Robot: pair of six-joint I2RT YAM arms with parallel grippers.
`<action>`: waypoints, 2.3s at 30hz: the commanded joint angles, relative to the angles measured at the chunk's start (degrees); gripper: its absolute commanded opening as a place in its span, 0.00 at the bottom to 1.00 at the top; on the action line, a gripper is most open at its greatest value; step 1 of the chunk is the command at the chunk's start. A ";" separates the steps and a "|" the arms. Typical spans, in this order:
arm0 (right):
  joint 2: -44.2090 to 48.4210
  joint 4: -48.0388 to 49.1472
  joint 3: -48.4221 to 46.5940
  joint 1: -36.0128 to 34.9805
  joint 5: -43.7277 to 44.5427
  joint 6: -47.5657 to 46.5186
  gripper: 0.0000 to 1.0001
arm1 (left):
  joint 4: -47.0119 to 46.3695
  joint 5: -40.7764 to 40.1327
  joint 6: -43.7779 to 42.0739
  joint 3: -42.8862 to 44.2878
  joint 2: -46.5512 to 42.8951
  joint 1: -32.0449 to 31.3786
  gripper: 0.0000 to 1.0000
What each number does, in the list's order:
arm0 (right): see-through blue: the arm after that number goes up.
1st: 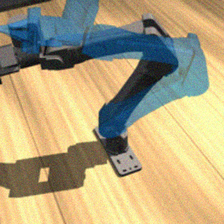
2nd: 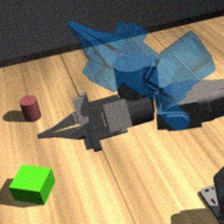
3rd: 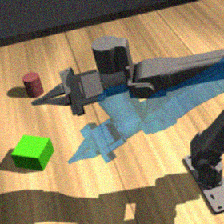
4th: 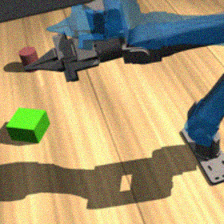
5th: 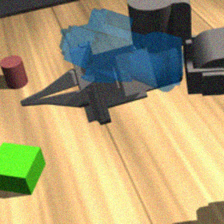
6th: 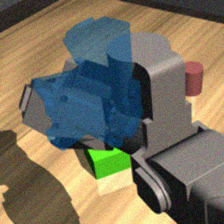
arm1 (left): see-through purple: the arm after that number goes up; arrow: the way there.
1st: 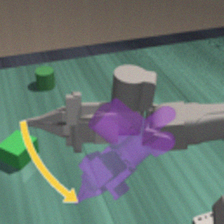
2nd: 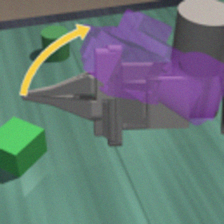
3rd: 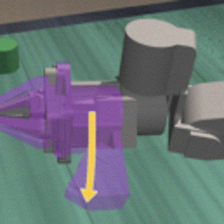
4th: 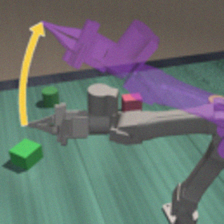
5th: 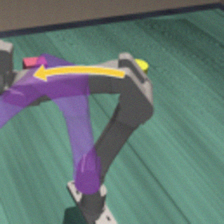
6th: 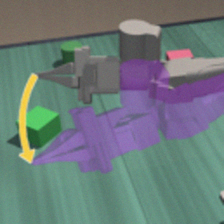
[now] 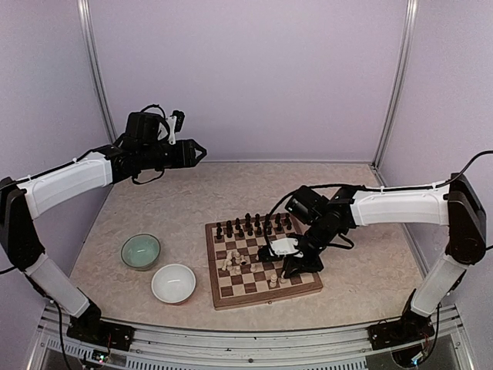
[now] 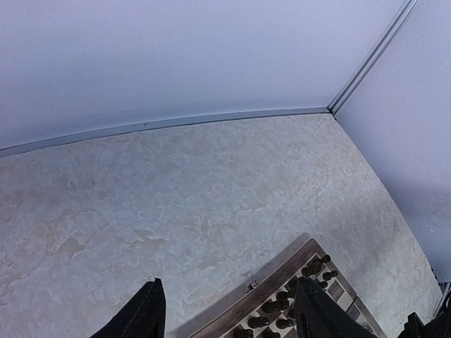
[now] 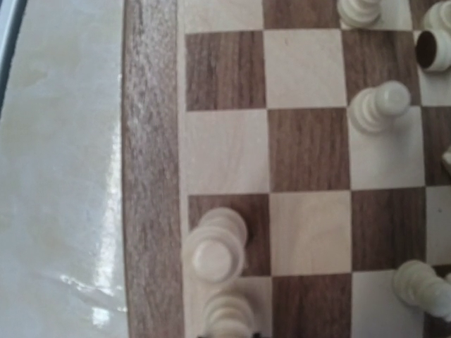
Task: Set up the chess pieces on the board
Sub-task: Place the bishop on f1, then pick up the bishop from the chessboard.
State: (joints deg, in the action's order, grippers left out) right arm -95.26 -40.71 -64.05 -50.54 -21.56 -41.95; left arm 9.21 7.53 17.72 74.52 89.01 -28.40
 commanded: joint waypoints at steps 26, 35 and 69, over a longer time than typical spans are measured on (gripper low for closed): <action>0.14 -6.45 -8.29 -1.02 -2.20 -1.30 0.41 | 0.63 1.13 -0.58 2.05 0.02 -0.42 0.66; -10.64 -1.58 -20.78 -0.79 0.57 6.17 0.37 | 0.53 1.32 -0.42 2.03 0.26 0.18 0.66; -28.91 -3.43 -37.00 -3.25 -2.48 5.03 0.19 | -0.17 5.12 1.82 2.08 -1.12 2.83 0.66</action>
State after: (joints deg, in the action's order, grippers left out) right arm -123.15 -42.89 -98.96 -53.19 -22.02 -36.73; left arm 9.54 11.68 19.16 74.63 89.01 -26.04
